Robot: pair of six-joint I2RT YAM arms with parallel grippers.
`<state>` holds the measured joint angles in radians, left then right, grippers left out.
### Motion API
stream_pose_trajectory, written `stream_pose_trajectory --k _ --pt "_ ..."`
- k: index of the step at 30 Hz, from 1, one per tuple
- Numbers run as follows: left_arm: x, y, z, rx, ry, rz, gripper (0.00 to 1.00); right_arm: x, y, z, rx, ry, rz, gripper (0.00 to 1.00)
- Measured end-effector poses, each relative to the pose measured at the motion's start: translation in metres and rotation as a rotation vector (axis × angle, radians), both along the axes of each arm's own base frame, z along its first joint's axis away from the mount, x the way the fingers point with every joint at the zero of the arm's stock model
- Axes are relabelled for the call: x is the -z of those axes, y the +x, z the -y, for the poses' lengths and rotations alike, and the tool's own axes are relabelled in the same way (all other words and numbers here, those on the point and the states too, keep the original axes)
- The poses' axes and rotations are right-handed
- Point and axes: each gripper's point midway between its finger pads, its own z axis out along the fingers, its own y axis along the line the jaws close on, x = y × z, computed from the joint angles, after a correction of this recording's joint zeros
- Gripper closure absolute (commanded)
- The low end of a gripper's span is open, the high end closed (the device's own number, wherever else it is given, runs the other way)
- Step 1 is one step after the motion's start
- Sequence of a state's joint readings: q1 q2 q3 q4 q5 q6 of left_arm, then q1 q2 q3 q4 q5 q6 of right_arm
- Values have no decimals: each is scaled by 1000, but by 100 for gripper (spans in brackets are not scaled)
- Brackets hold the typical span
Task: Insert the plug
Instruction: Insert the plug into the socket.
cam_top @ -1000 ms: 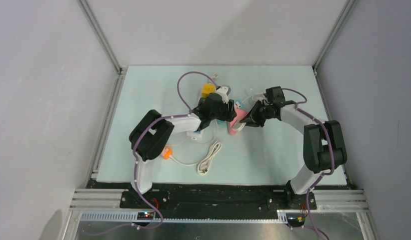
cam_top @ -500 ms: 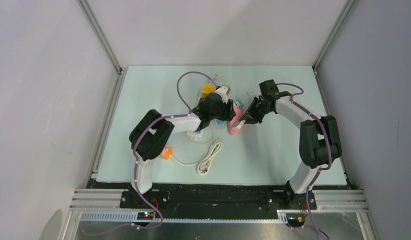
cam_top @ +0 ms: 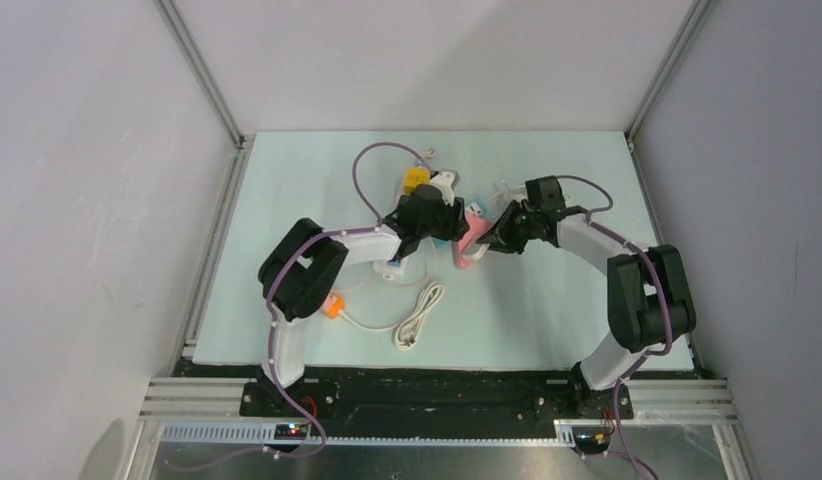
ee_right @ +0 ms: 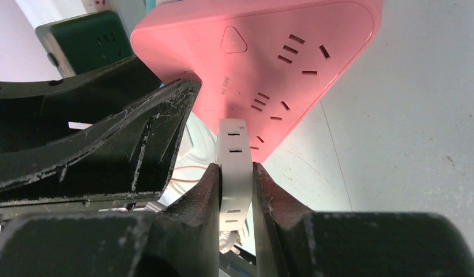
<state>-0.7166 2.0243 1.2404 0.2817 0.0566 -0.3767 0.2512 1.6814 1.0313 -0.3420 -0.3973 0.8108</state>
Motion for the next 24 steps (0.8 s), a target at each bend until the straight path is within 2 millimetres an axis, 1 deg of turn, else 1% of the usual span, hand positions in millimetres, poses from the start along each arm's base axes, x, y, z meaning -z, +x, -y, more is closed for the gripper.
stream_pose_trajectory --k 6,9,12,15,16,17,18,20,22,24 --pt "0 2 -2 -5 3 -4 47 -2 0 -3 42 19 68 100" --pt "0 2 -2 -4 3 -4 48 -3 0 -3 56 3 61 100" --pt "0 2 -2 -5 3 -4 48 -12 4 -5 68 -51 26 100" --pt "0 2 -2 -4 3 -4 48 -15 4 -6 73 -117 3 100" --pt "0 2 -1 -4 3 -4 47 -16 4 -6 77 -143 1 96" --pt "0 2 -1 -2 2 -5 46 -16 4 -6 80 -158 1 89" --pt "0 2 -1 -1 1 -6 46 -16 4 -6 82 -173 4 76" --pt "0 1 0 1 -4 -9 45 -16 4 -6 86 -189 8 64" --pt "-1 1 1 4 -9 -11 45 -15 4 -5 87 -207 17 59" --pt "-1 0 1 8 -11 -12 45 -7 0 -2 83 -230 6 53"
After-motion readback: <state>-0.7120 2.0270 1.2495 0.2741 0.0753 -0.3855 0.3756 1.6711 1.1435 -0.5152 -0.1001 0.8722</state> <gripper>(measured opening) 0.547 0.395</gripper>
